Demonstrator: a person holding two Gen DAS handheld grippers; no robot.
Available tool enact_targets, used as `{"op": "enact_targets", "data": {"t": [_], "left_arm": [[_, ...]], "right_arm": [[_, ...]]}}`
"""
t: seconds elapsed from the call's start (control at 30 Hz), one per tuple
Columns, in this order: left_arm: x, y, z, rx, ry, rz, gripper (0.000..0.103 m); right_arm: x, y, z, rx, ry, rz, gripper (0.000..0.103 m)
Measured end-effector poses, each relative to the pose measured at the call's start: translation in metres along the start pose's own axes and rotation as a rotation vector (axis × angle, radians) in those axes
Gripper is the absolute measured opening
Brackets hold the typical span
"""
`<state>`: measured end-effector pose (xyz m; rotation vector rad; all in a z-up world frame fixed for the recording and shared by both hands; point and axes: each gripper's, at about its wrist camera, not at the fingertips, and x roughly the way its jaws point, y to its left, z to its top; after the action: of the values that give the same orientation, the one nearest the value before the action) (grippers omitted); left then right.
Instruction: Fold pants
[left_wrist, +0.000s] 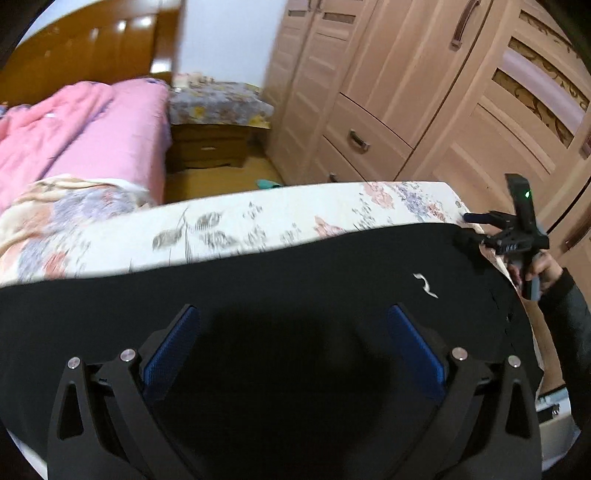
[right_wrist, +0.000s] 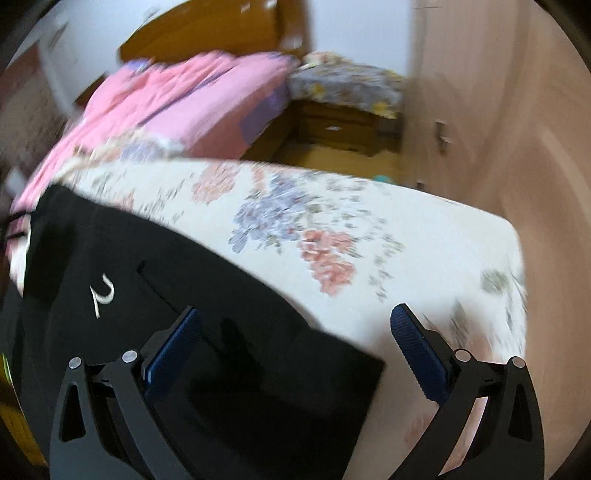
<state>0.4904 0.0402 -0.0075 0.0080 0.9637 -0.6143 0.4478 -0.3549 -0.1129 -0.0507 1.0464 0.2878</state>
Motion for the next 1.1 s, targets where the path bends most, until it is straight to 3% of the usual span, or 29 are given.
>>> {"op": "enact_targets", "data": {"t": [0.13, 0.23, 0.27, 0.3, 0.53, 0.63, 0.8, 0.83, 0.9, 0.93, 0.97, 1.1], "left_arm": [[0.024, 0.015, 0.020, 0.102, 0.056, 0.033, 0.101], [0.032, 0.015, 0.023, 0.187, 0.078, 0.026, 0.100], [0.035, 0.013, 0.024, 0.220, 0.089, 0.020, 0.099], [0.036, 0.012, 0.023, 0.242, 0.097, 0.016, 0.097], [0.047, -0.002, 0.028, 0.400, 0.148, -0.056, 0.095], [0.049, -0.010, 0.035, 0.474, 0.166, -0.097, 0.095], [0.056, -0.004, 0.052, 0.493, 0.208, -0.174, 0.094], [0.059, -0.001, 0.052, 0.477, 0.241, -0.211, 0.083], [0.068, -0.001, 0.044, 0.466, 0.328, -0.263, 0.049], [0.069, -0.003, 0.035, 0.483, 0.348, -0.243, 0.021], [0.067, -0.004, 0.030, 0.491, 0.340, -0.219, 0.015], [0.025, -0.010, 0.016, 0.469, 0.194, -0.128, 0.010]], "right_arm": [[0.011, 0.015, -0.001, -0.113, 0.034, 0.062, 0.087], [0.004, 0.021, -0.004, -0.157, 0.000, 0.101, 0.059], [0.001, 0.022, -0.007, -0.159, -0.008, 0.104, 0.039], [-0.008, 0.026, -0.010, -0.176, -0.037, 0.091, 0.008], [-0.105, 0.086, -0.058, -0.275, -0.341, -0.034, 0.008], [-0.127, 0.103, -0.077, -0.290, -0.408, -0.085, 0.008], [-0.145, 0.121, -0.106, -0.257, -0.448, -0.055, 0.008], [-0.145, 0.124, -0.108, -0.252, -0.452, -0.053, 0.008], [-0.141, 0.128, -0.111, -0.240, -0.440, -0.067, 0.008], [-0.137, 0.128, -0.110, -0.234, -0.432, -0.075, 0.008], [-0.135, 0.125, -0.108, -0.228, -0.425, -0.079, 0.008], [-0.125, 0.115, -0.096, -0.176, -0.395, -0.092, 0.008]]}}
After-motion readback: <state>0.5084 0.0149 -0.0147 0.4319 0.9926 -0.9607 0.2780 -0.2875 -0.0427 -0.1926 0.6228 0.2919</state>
